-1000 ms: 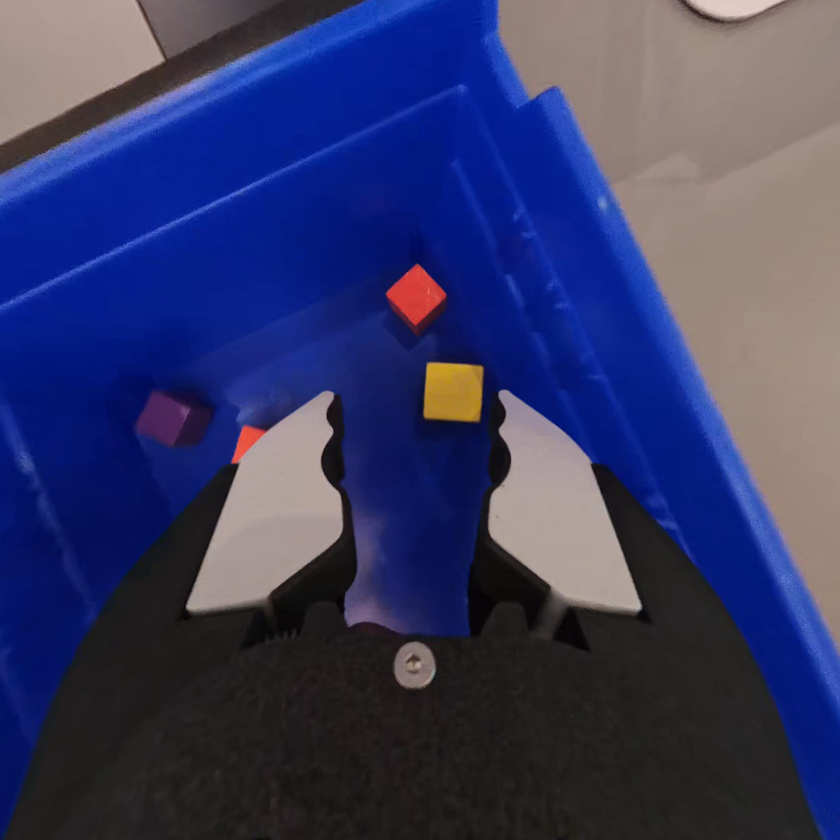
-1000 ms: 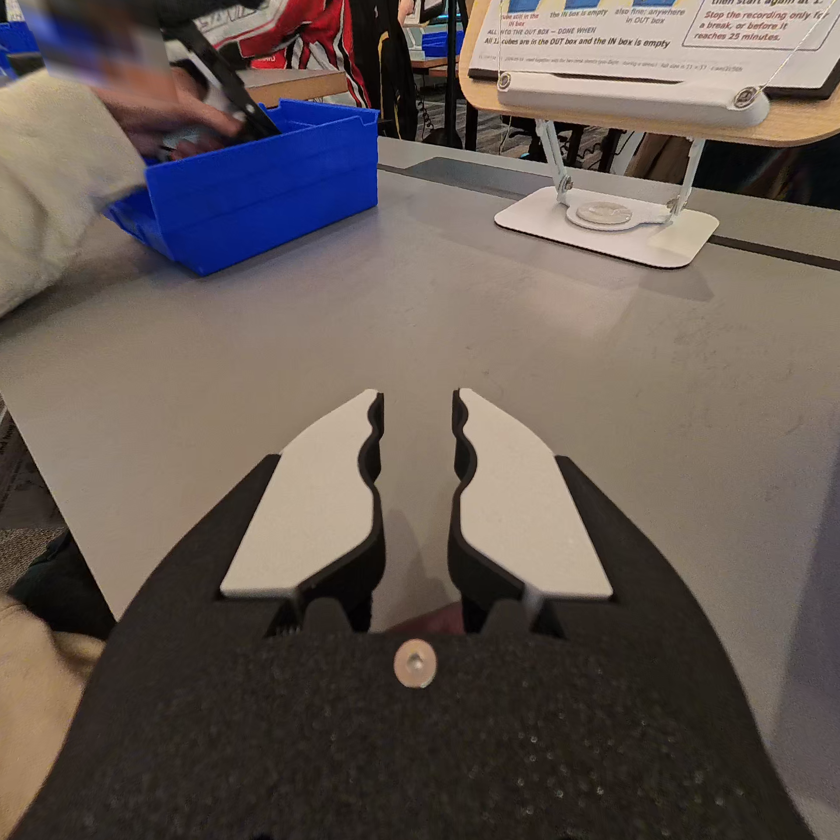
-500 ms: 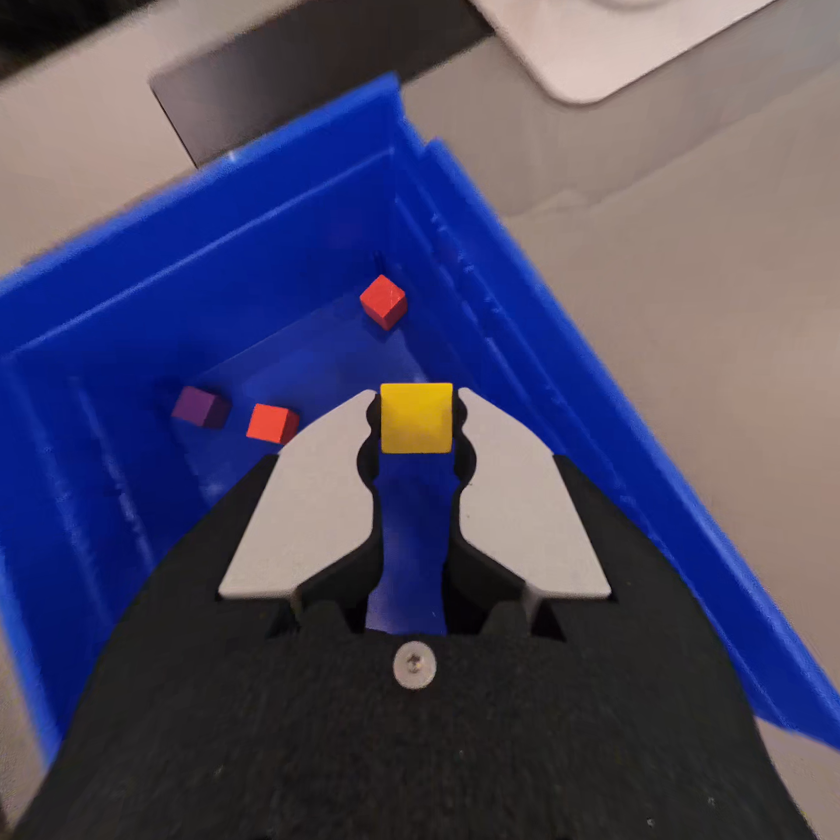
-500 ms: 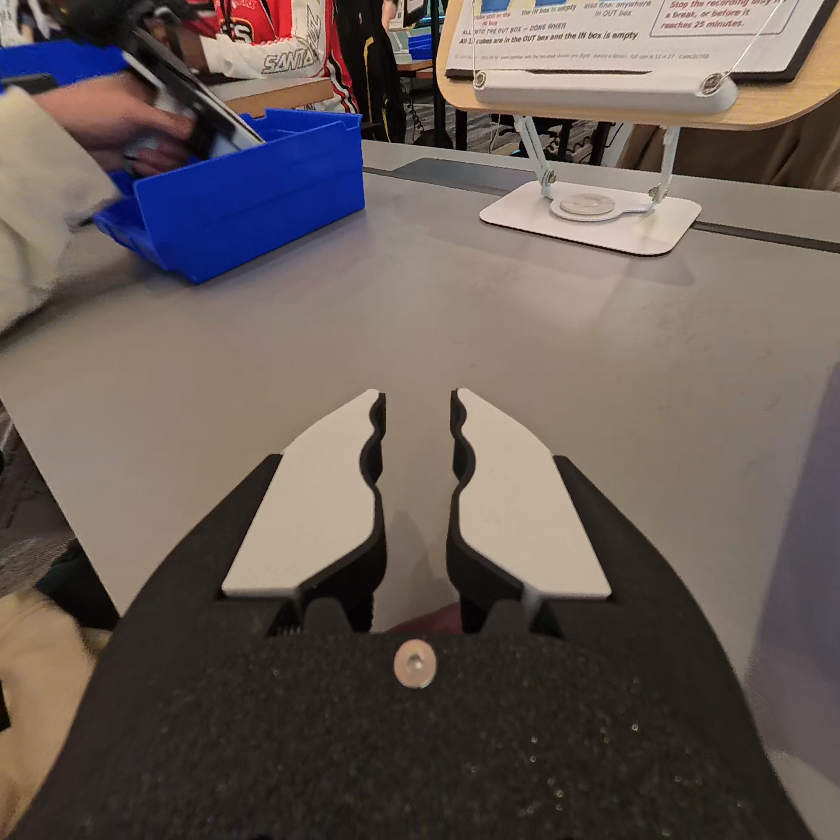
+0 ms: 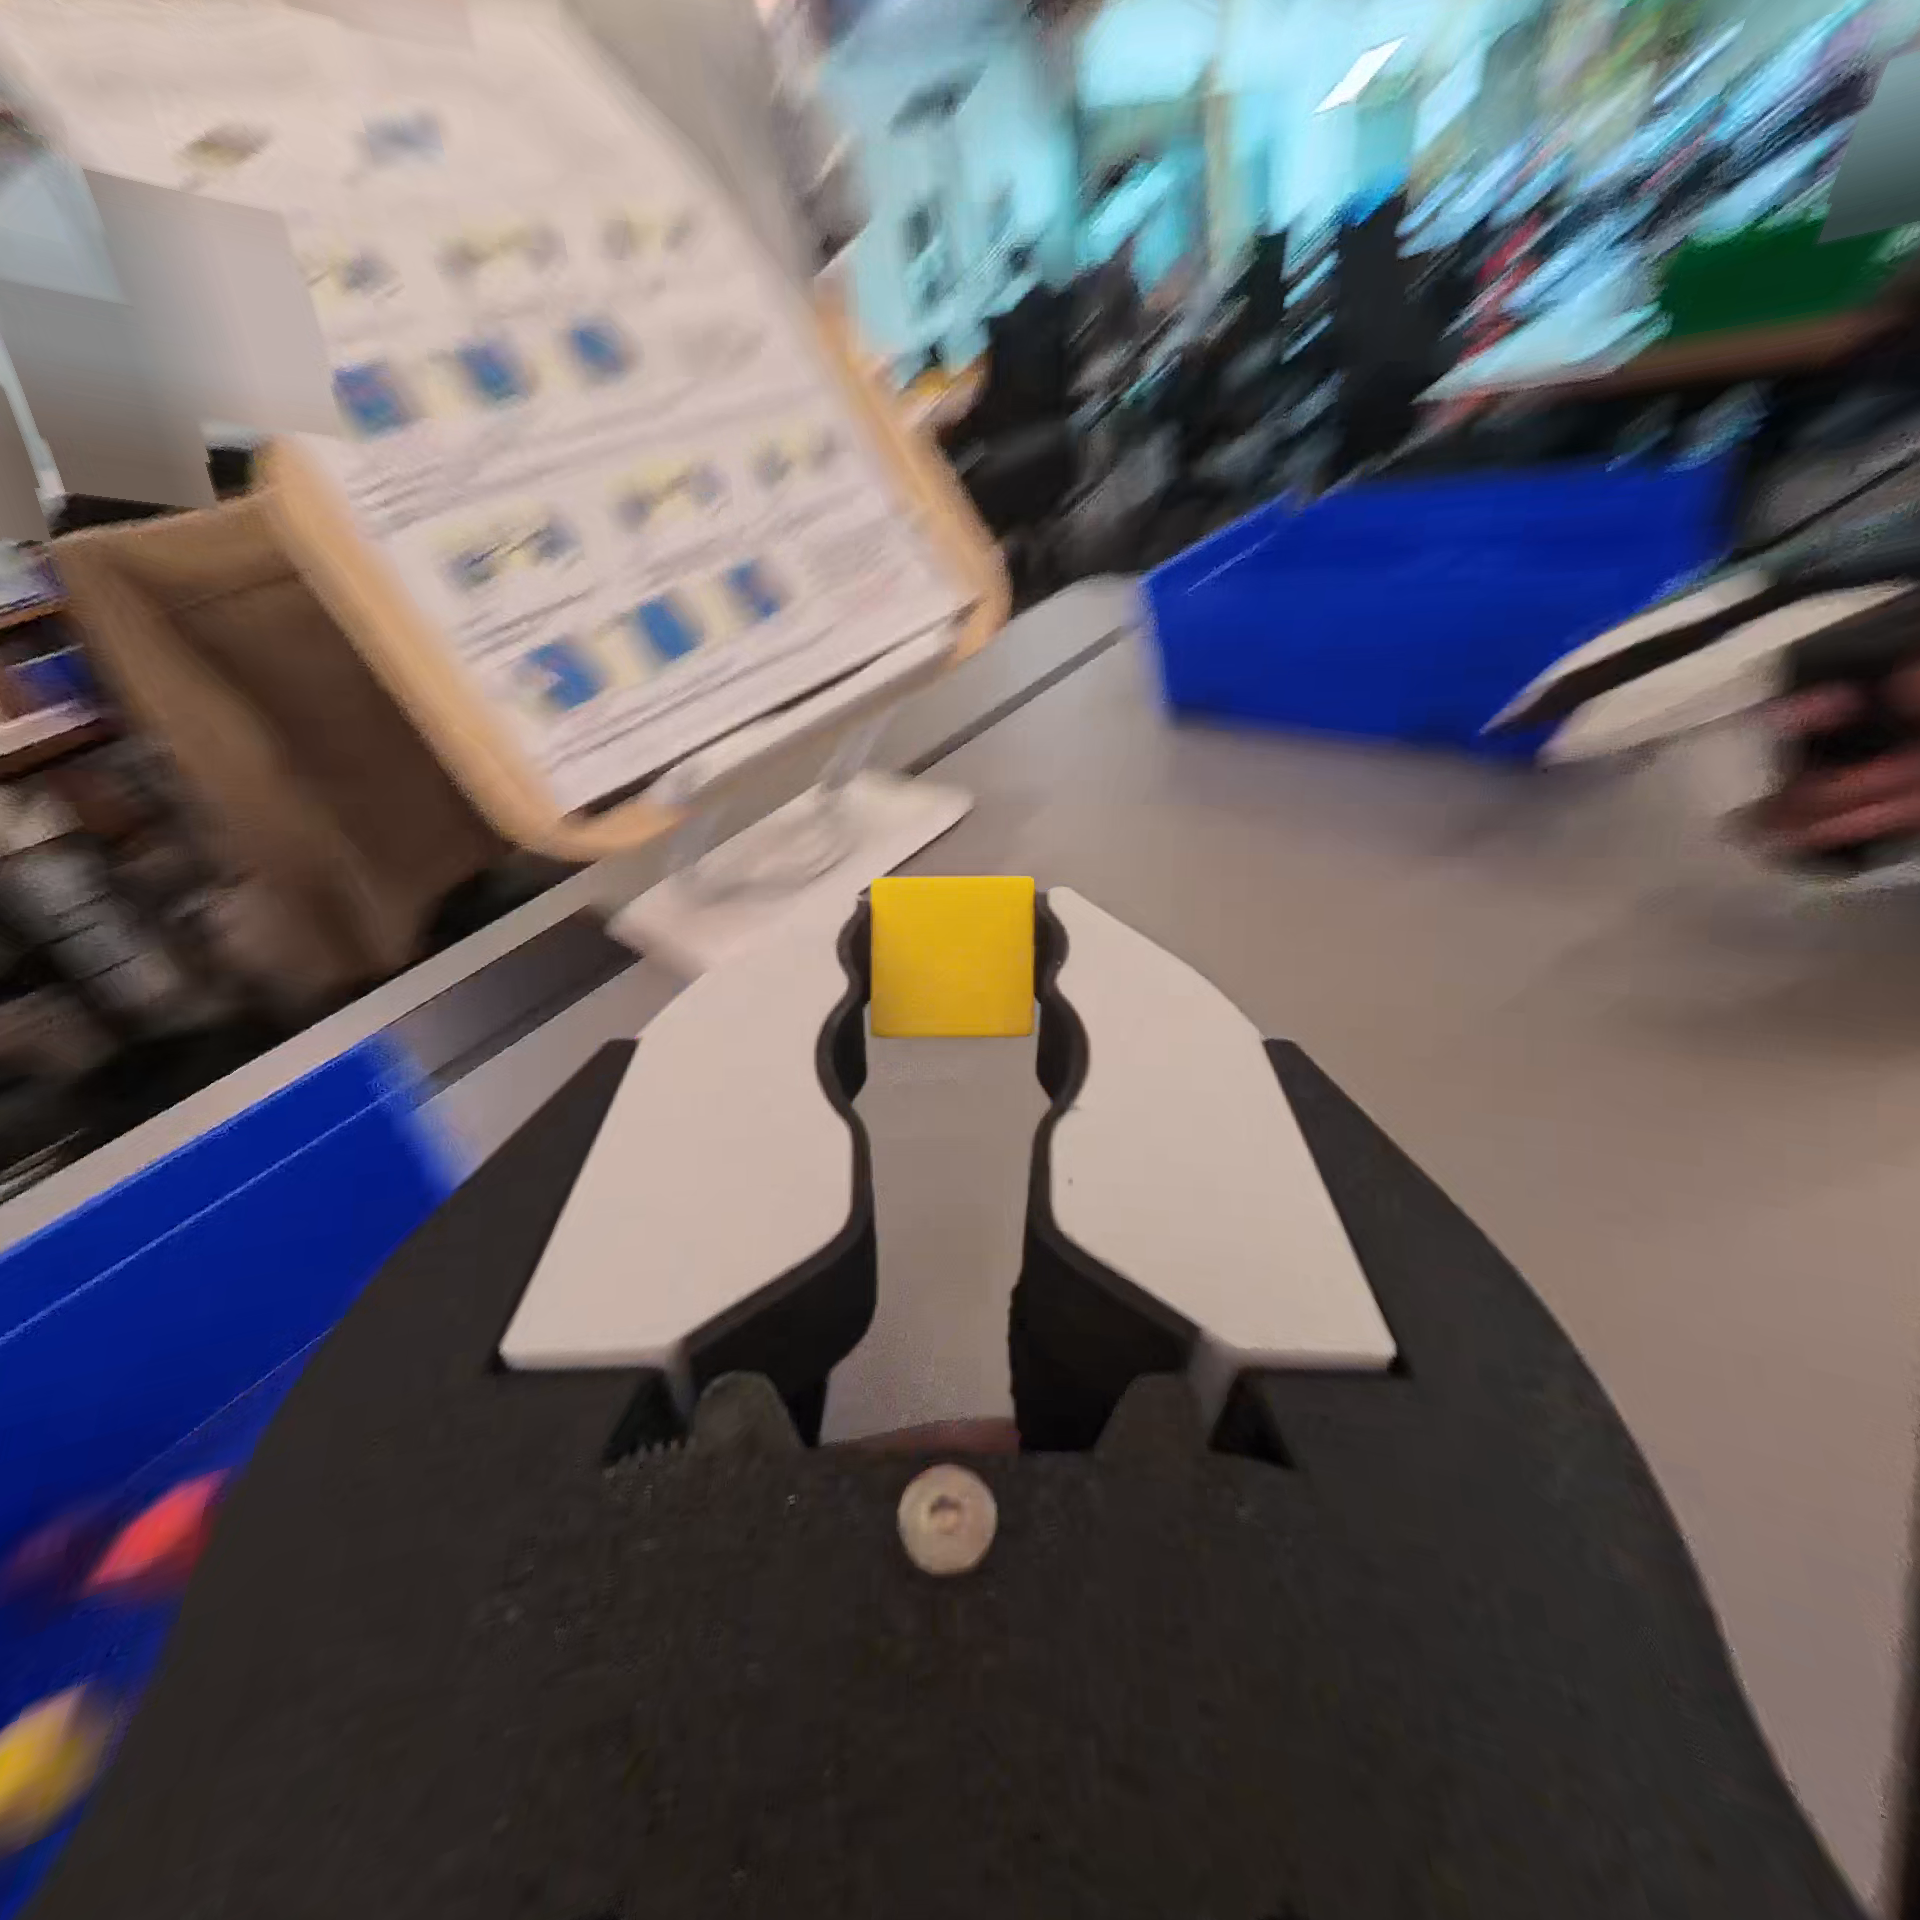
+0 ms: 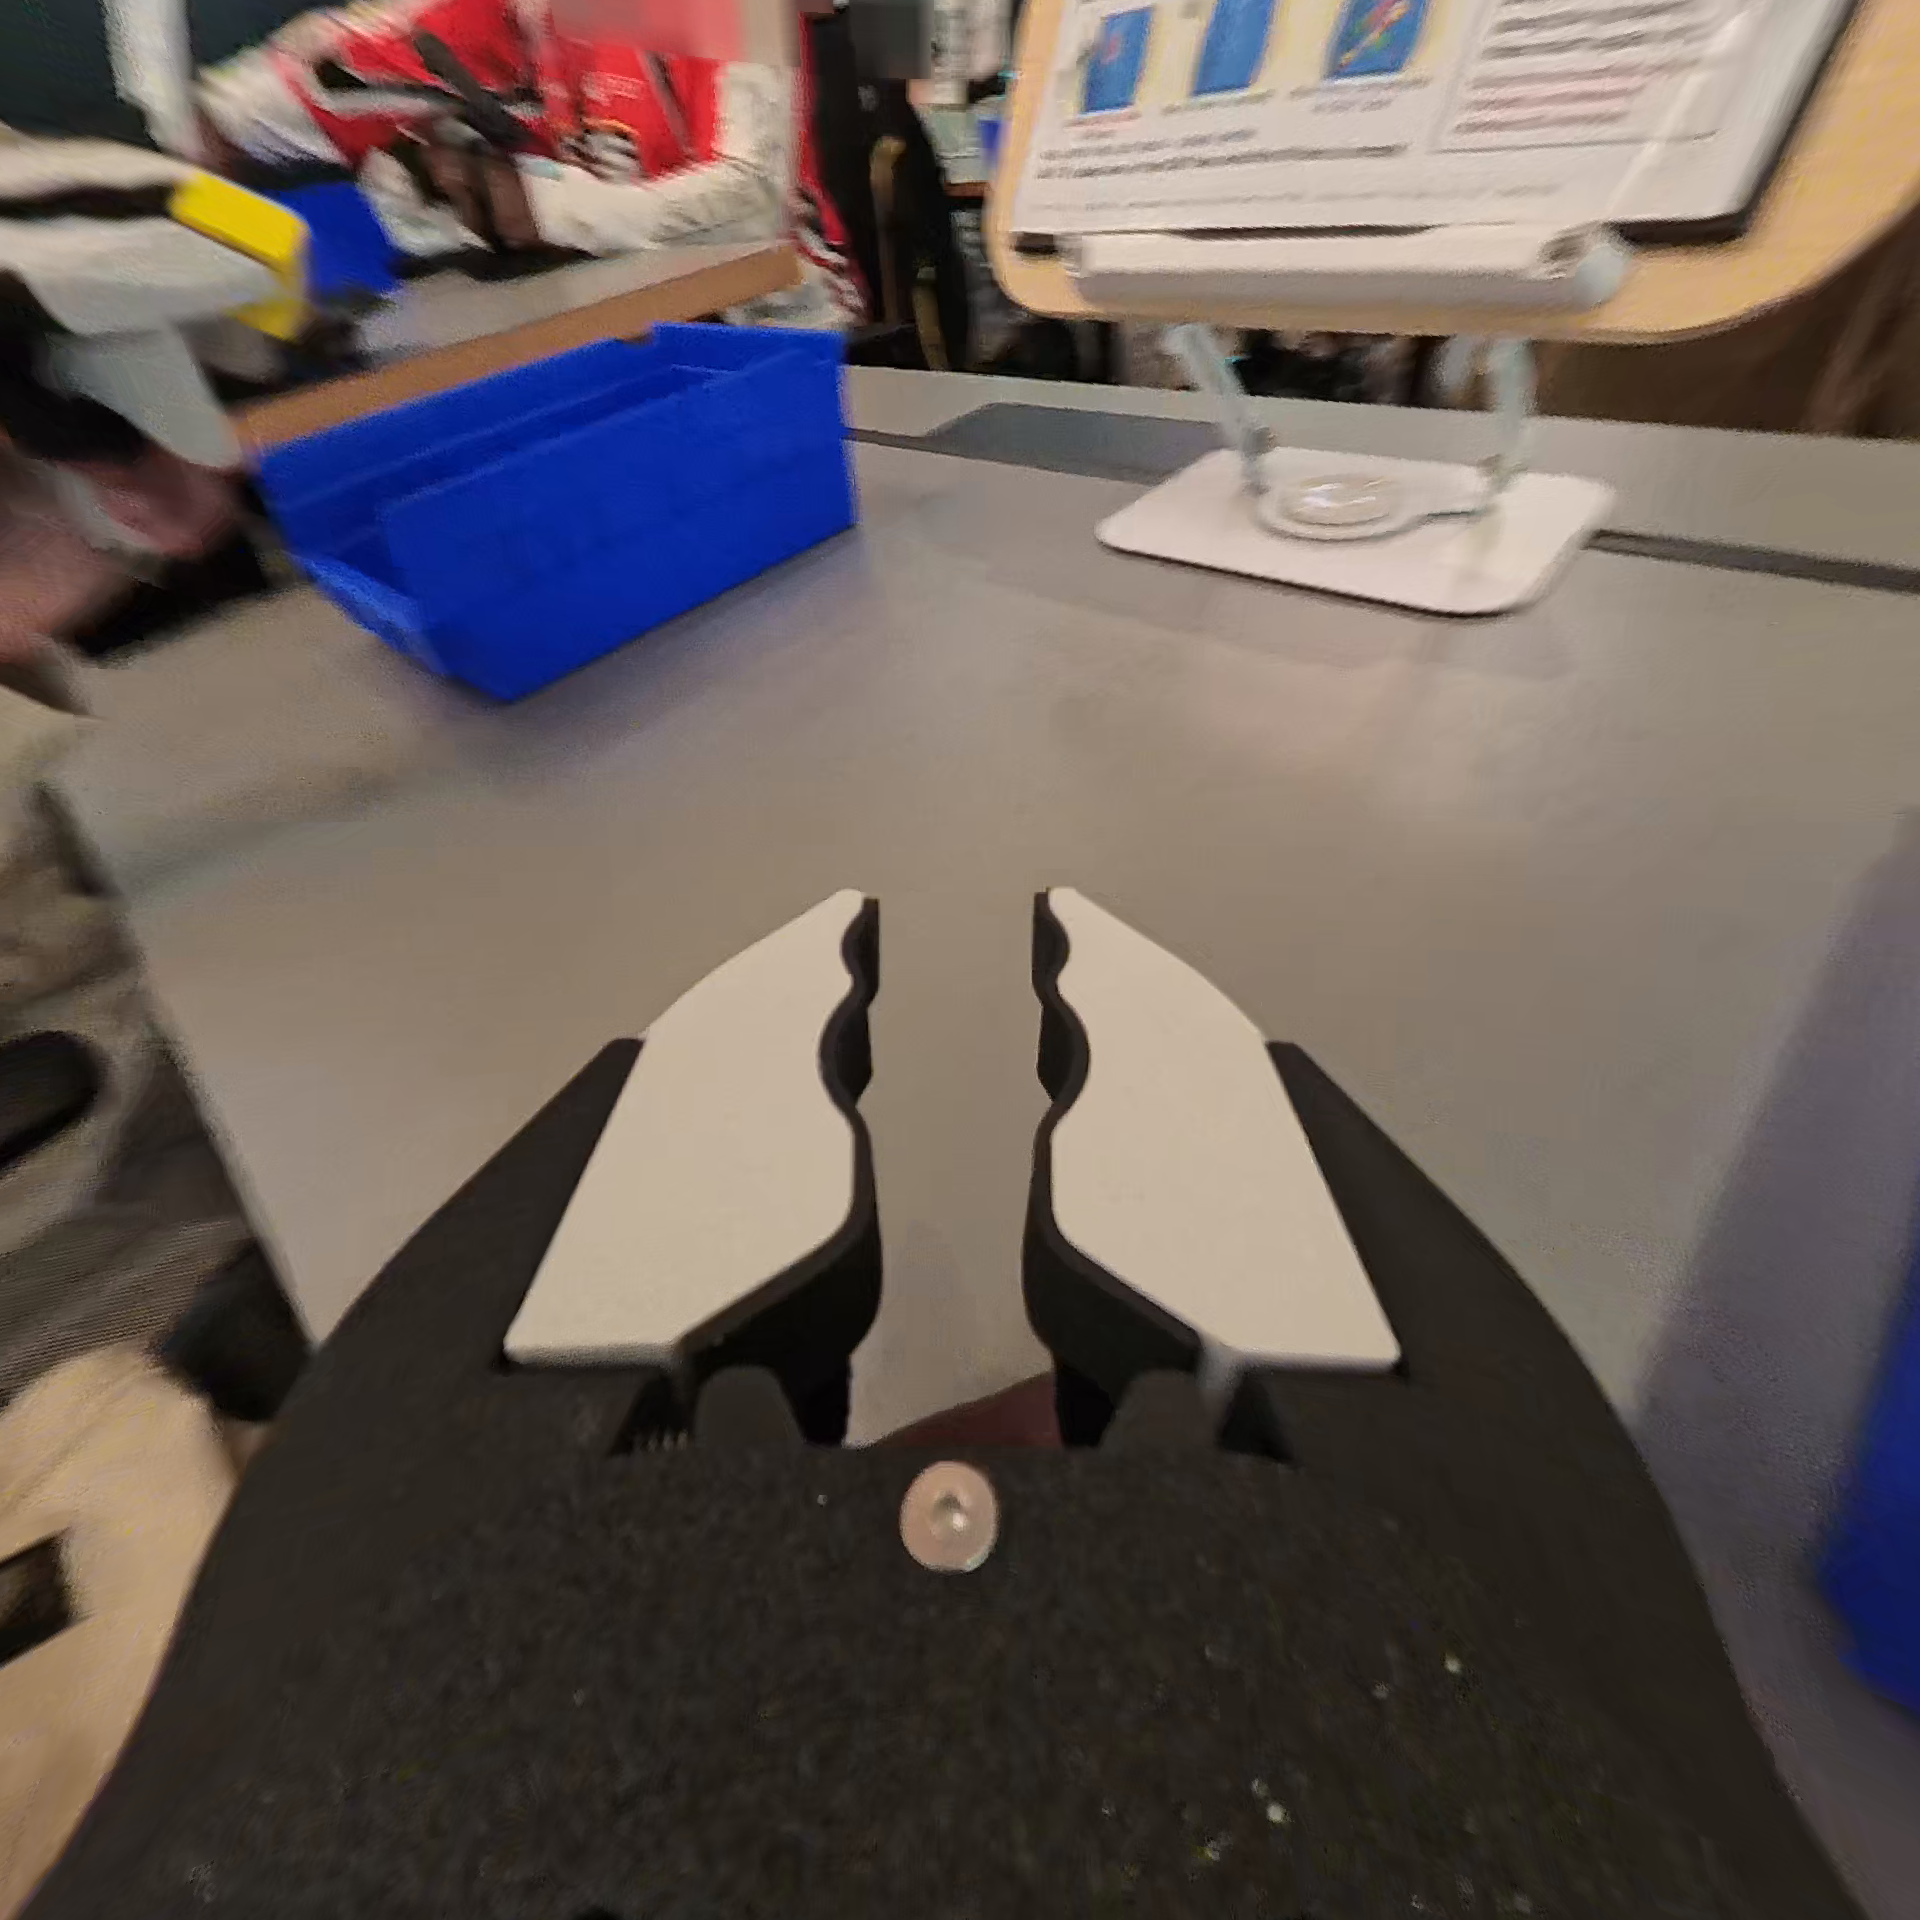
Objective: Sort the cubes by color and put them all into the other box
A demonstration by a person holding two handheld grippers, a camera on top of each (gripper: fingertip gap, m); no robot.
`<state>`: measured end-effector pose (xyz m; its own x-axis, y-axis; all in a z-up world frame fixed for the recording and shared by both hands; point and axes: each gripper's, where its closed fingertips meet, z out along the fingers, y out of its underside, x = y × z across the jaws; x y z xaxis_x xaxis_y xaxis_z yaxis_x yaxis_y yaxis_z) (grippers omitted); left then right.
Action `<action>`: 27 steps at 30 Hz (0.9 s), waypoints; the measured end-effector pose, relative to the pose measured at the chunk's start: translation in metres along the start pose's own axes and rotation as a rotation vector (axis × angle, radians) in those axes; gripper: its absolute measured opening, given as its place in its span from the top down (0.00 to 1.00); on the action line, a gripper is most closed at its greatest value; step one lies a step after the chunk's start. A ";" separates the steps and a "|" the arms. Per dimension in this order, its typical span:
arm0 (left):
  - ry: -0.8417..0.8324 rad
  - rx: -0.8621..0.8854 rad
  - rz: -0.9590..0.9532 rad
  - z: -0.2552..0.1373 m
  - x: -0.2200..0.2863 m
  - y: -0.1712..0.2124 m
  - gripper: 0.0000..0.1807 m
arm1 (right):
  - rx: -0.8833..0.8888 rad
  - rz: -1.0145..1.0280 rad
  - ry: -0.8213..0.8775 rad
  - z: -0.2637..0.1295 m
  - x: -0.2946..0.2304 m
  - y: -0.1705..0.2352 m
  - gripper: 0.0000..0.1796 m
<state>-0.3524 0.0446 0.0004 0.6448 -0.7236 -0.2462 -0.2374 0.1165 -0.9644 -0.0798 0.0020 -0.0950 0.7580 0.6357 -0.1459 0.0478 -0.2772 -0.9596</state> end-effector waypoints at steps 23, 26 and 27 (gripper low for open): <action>0.847 0.204 -0.767 0.097 0.170 -0.021 0.84 | 0.119 0.273 -0.692 0.051 -0.110 -0.044 0.81; 0.859 0.192 -0.764 0.098 0.175 -0.017 0.84 | 0.117 0.284 -0.685 0.054 -0.108 -0.040 0.84; 0.861 0.182 -0.762 0.099 0.176 -0.015 0.84 | 0.113 0.289 -0.688 0.054 -0.108 -0.039 0.84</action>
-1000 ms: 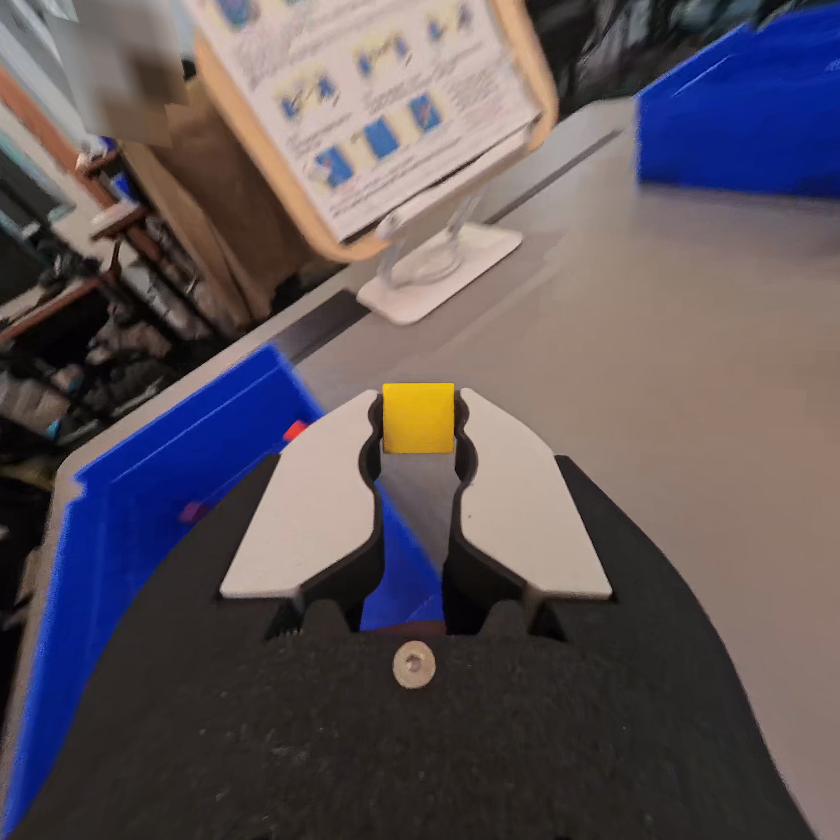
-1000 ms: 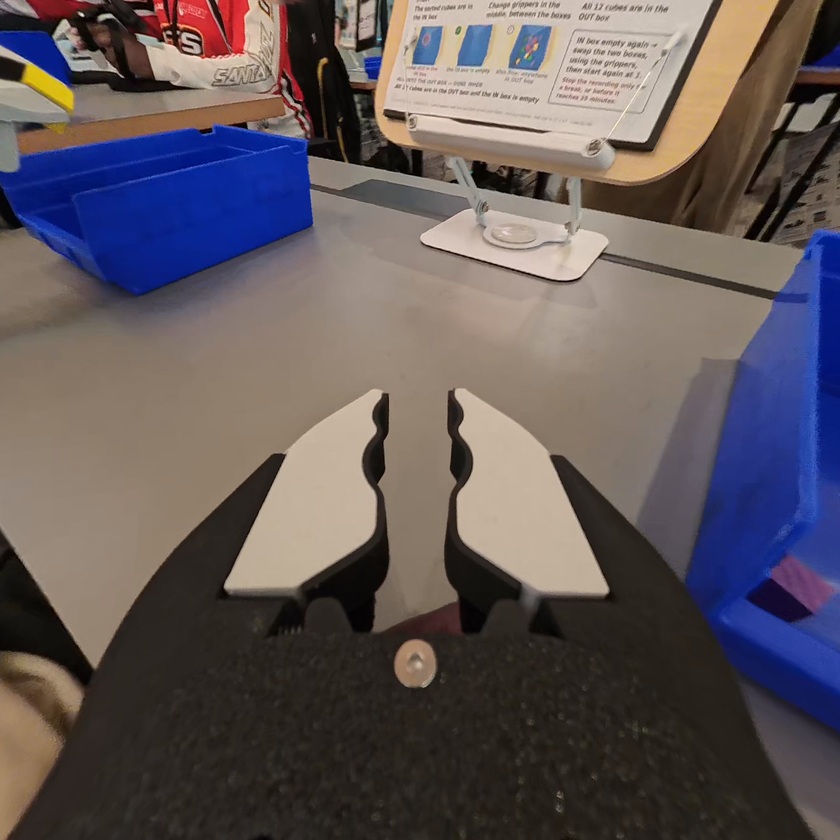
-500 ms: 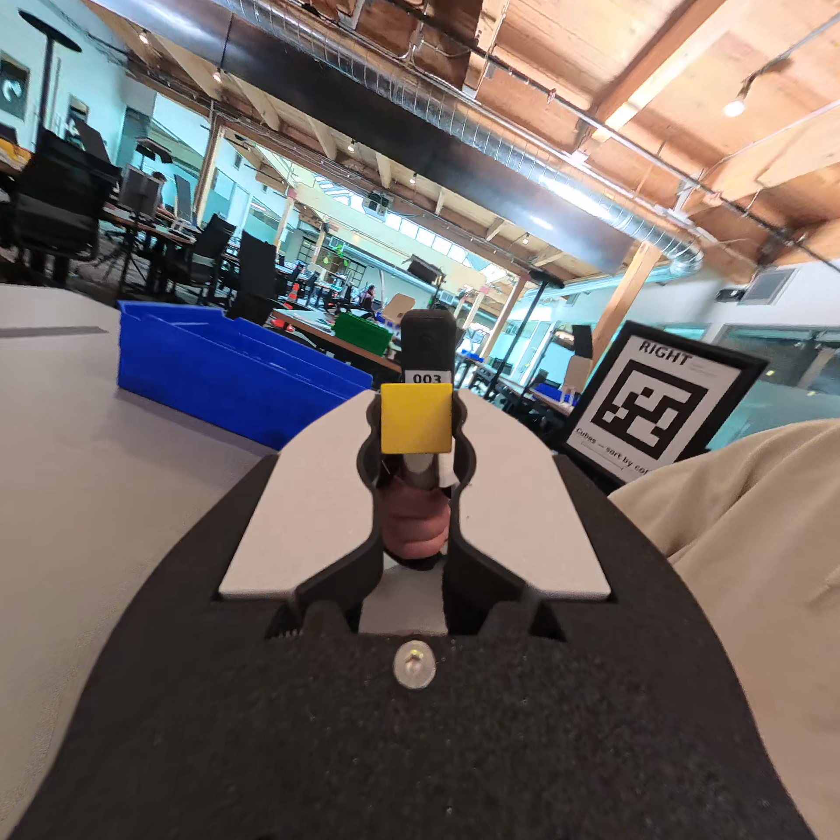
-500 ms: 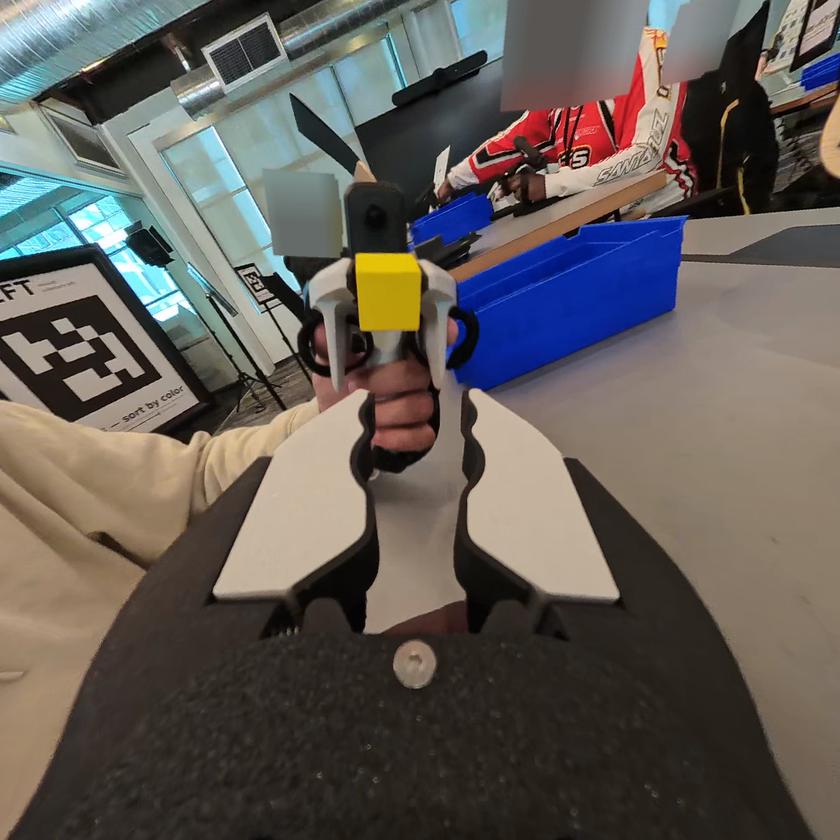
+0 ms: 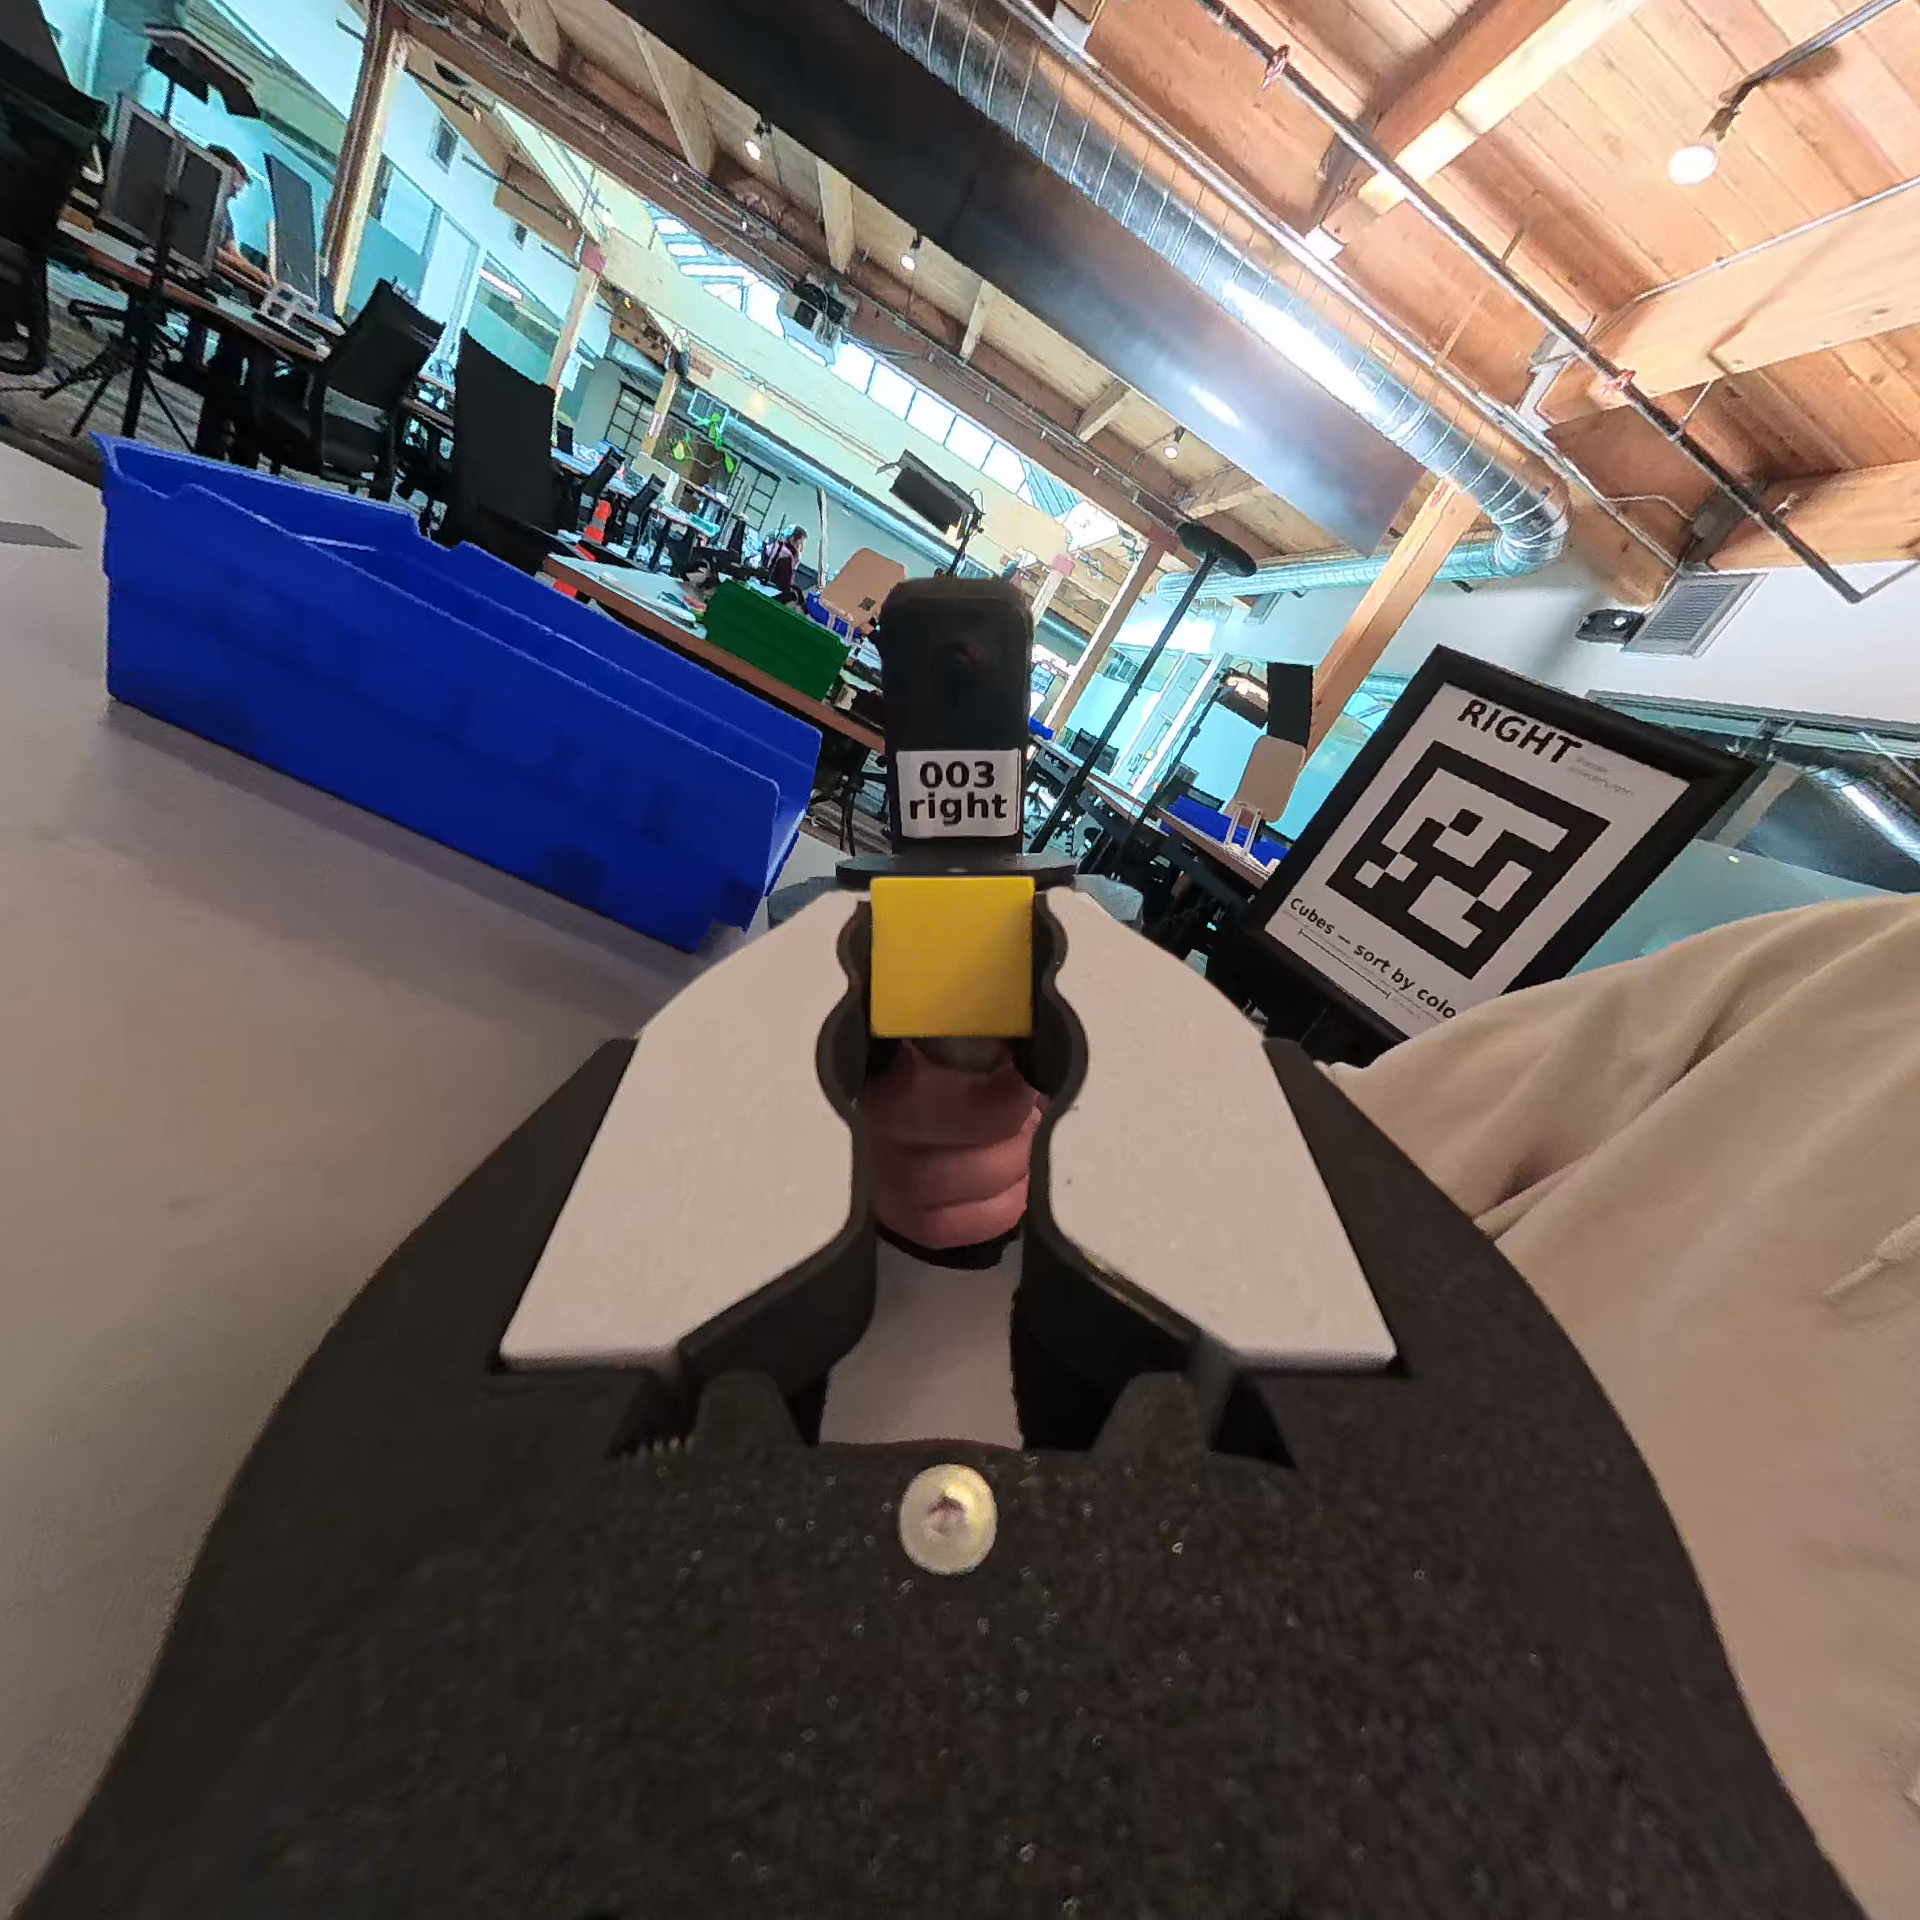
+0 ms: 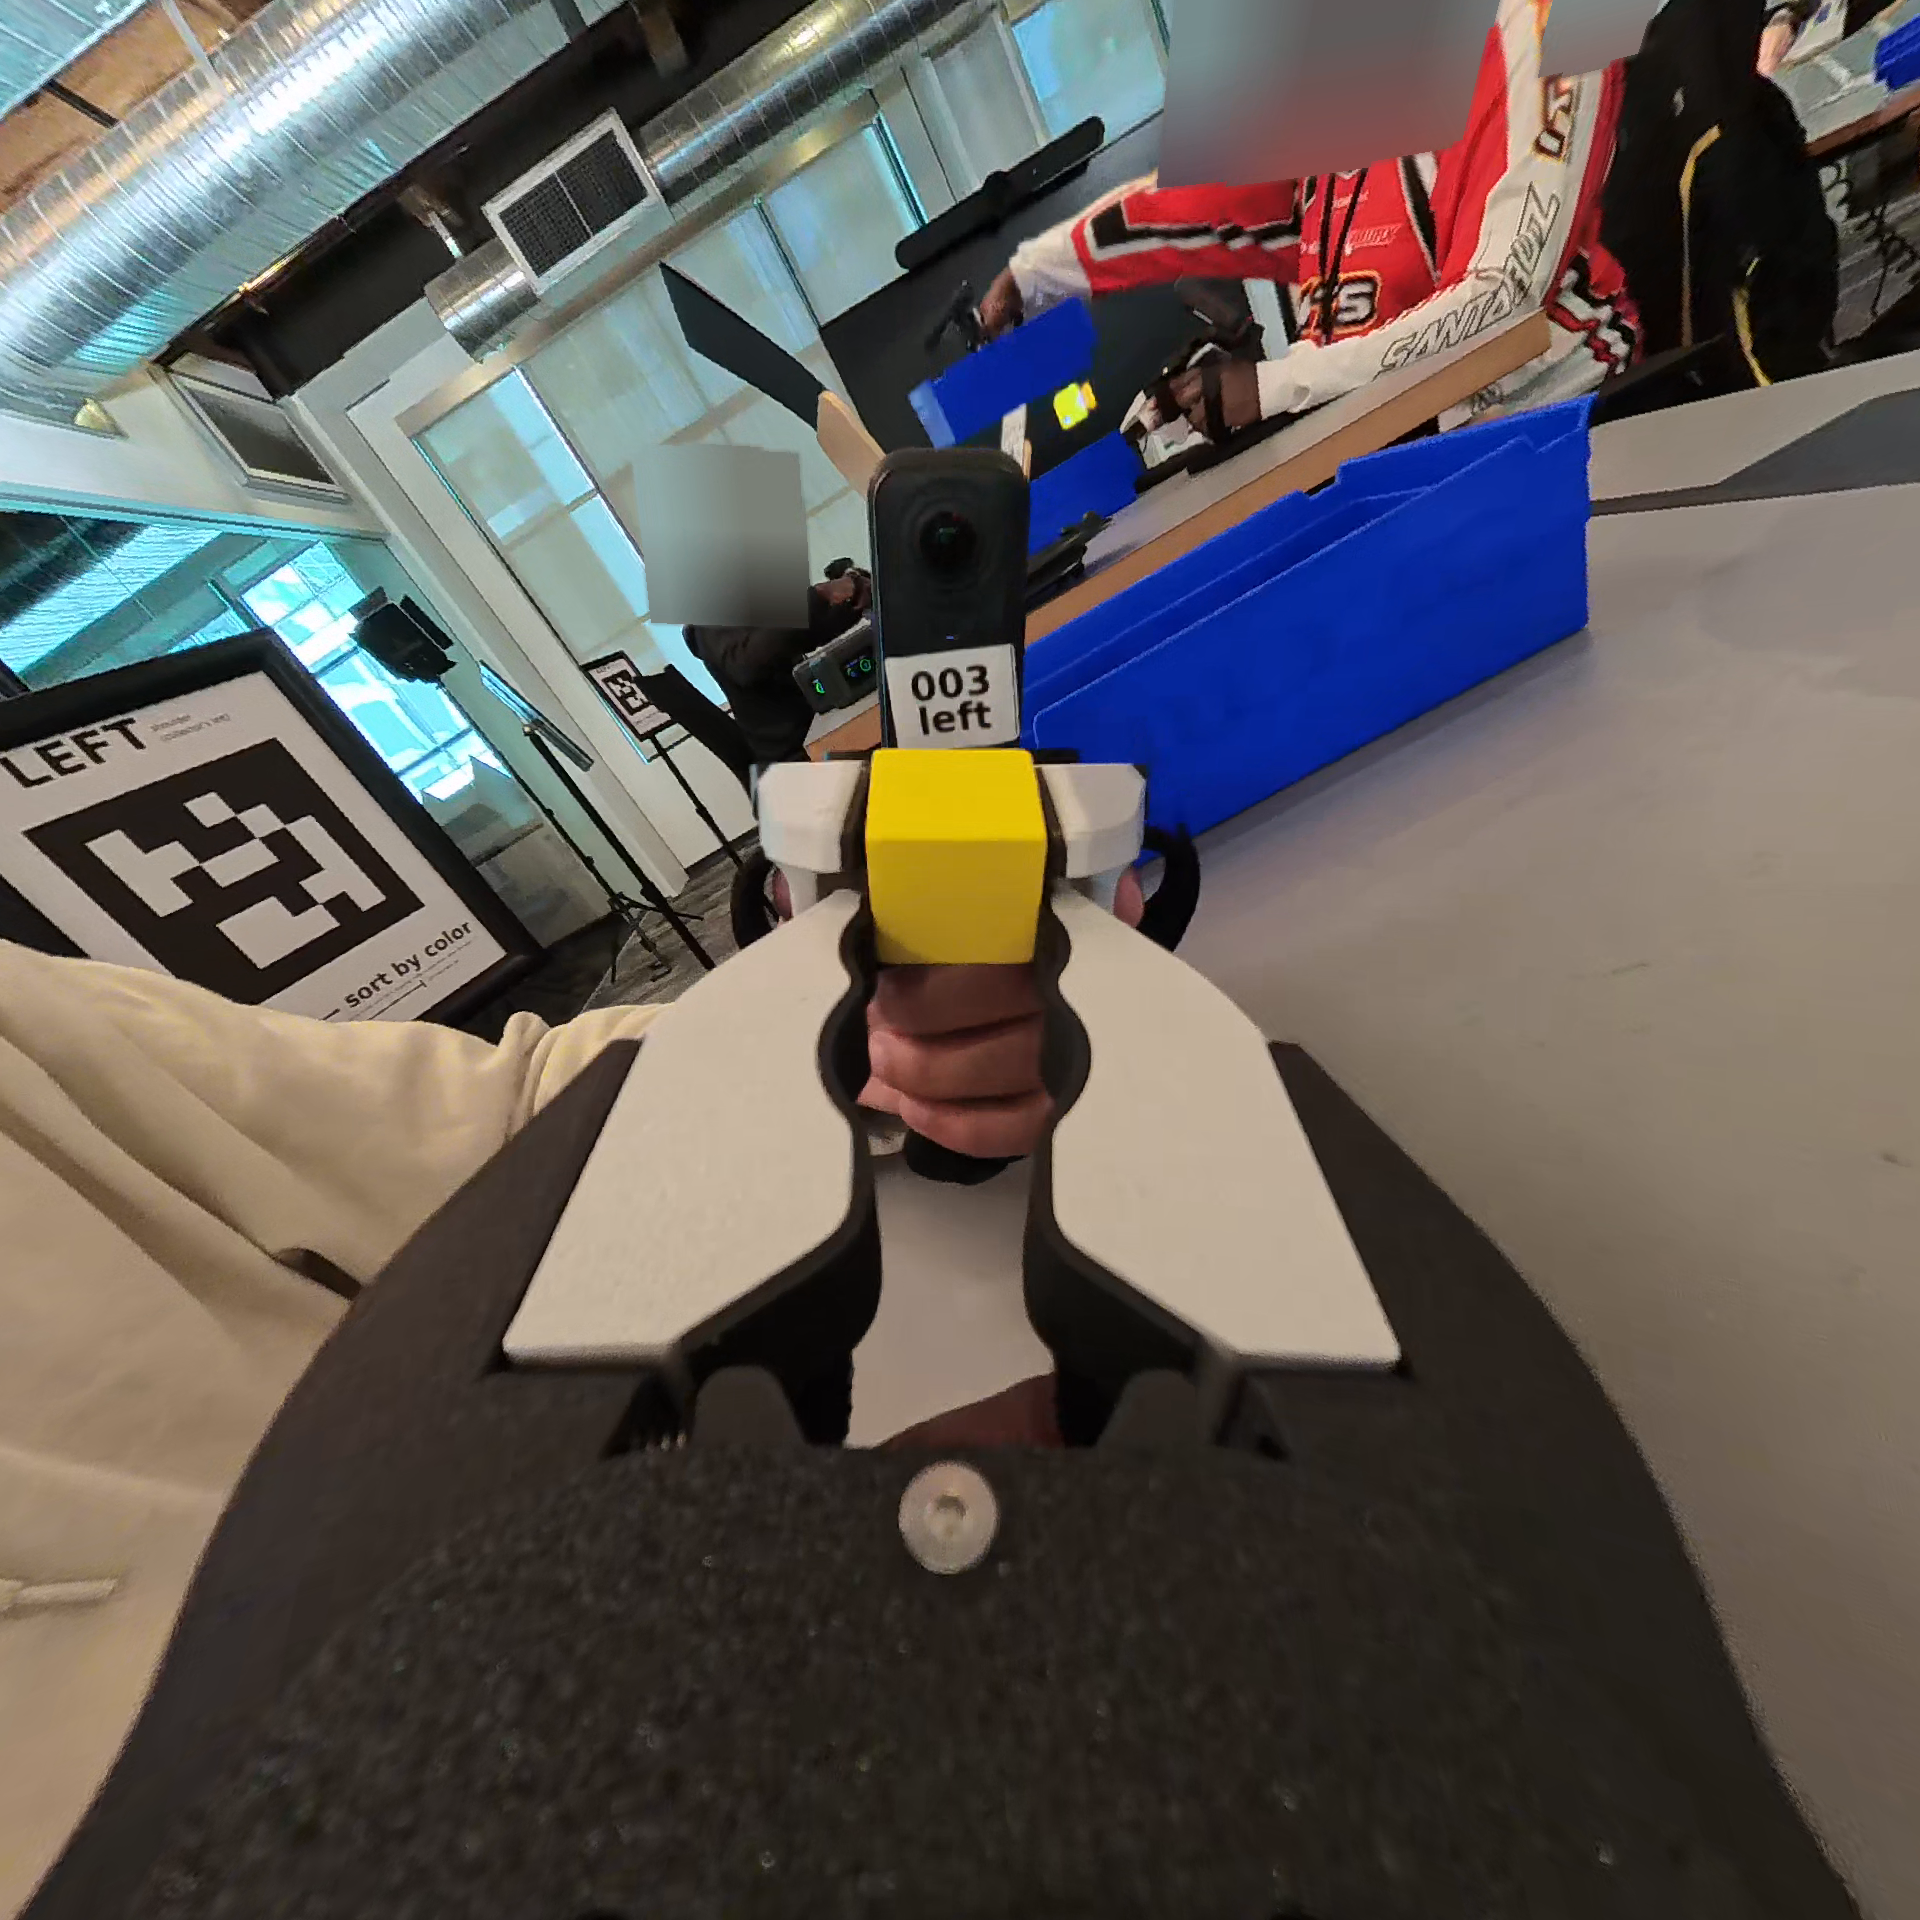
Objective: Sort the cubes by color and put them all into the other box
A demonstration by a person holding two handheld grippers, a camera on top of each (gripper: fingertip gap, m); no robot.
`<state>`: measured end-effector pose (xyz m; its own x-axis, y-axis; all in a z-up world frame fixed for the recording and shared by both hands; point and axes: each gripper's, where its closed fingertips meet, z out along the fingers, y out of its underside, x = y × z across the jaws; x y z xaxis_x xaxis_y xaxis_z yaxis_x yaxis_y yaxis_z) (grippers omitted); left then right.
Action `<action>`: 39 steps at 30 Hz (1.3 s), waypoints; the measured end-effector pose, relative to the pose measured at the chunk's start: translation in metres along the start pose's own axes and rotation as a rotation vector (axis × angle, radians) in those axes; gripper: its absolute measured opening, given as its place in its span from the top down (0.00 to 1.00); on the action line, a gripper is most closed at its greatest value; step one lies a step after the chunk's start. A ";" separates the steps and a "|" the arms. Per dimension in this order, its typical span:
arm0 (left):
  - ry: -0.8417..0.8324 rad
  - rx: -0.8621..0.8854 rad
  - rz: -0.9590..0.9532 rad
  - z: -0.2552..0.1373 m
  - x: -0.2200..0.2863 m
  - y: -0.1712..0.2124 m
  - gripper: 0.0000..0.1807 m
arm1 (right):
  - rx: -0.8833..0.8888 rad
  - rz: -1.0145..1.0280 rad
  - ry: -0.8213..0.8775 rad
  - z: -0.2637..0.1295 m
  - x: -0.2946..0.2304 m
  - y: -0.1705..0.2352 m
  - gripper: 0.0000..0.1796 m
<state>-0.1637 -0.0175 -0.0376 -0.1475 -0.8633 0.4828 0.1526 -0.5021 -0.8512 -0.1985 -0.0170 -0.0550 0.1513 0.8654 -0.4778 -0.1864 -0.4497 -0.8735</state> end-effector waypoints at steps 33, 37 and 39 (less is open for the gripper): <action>-1.092 -0.219 0.478 -0.133 -0.056 0.014 0.60 | -1.147 -0.082 1.032 -0.369 0.169 -0.071 0.84; -1.077 -0.254 0.463 -0.127 -0.058 0.023 0.59 | -1.443 0.033 1.023 -0.396 0.189 -0.029 0.84; -1.068 -0.269 0.466 -0.125 -0.058 0.027 0.59 | -1.494 0.062 1.019 -0.400 0.192 -0.021 0.84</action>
